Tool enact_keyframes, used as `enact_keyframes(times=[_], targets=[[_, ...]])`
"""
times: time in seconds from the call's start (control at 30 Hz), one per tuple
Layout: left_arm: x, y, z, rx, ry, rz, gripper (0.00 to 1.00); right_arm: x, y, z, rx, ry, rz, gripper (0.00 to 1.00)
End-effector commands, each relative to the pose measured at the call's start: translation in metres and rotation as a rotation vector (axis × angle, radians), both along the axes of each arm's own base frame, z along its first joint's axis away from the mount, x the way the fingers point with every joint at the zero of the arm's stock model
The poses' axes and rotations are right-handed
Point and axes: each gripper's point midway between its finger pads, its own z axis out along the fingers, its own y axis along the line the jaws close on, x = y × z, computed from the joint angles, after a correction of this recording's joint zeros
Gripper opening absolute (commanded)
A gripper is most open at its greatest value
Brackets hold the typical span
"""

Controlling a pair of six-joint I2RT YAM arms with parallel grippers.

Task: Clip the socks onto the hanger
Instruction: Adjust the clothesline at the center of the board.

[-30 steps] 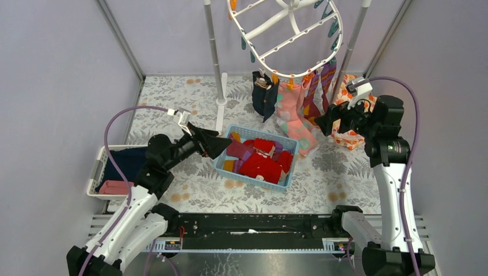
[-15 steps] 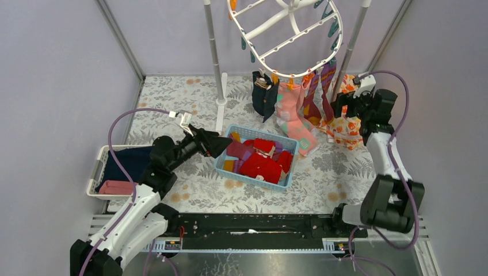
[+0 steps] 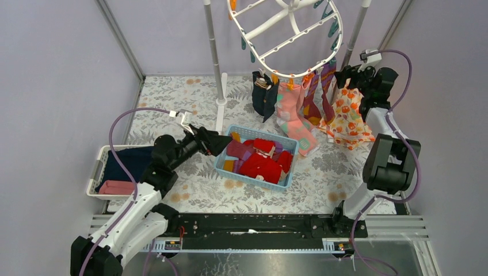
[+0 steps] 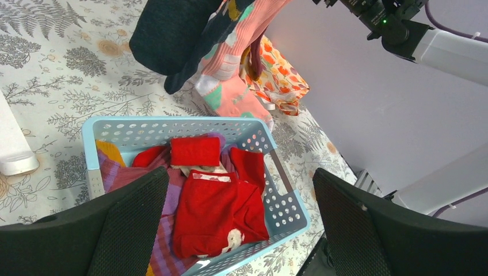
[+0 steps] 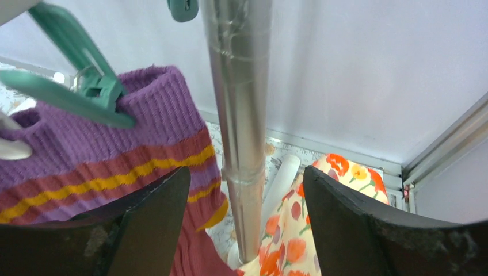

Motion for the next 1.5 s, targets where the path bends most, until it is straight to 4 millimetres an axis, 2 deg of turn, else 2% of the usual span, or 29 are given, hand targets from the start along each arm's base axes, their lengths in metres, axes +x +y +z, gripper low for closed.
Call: enact_keyframes(times=[0.0,0.1,0.2,0.37,0.5,0.73,0.87,1.07,1.2,1.33,1.47], targets=[[0.007,0.002,0.014,-0.025,-0.051,0.027,0.99,0.016,0.008,0.026,0.013,-0.096,0.075,0.76],[0.011,0.004,0.016,-0.032,-0.054,0.048,0.99,0.021,0.009,0.022,0.008,-0.095,0.095,0.71],[0.021,0.007,0.022,-0.041,-0.094,0.085,0.99,0.021,0.012,0.020,-0.009,-0.104,0.118,0.60],[0.053,0.013,0.028,-0.003,-0.234,0.177,0.98,0.017,0.009,0.023,-0.050,-0.127,0.118,0.36],[0.081,0.017,0.038,0.034,-0.324,0.223,0.98,0.013,0.000,0.028,-0.059,-0.140,0.106,0.25],[0.134,0.043,0.060,0.066,-0.522,0.251,0.94,0.006,-0.029,0.027,-0.038,-0.123,0.073,0.21],[0.169,0.052,0.065,0.069,-0.578,0.252,0.91,0.005,-0.036,0.027,-0.041,-0.114,0.074,0.21],[0.215,0.038,0.063,0.153,-0.682,0.183,0.91,0.007,-0.044,0.031,-0.054,-0.102,0.080,0.21],[0.235,0.023,0.058,0.179,-0.778,0.064,0.82,0.008,-0.042,0.031,-0.048,-0.086,0.109,0.21],[0.271,0.035,0.053,0.213,-0.757,0.136,0.80,0.006,-0.039,0.031,-0.052,-0.085,0.126,0.21],[0.298,0.037,0.041,0.225,-0.729,0.159,0.76,0.004,-0.035,0.033,-0.040,-0.084,0.152,0.22]])
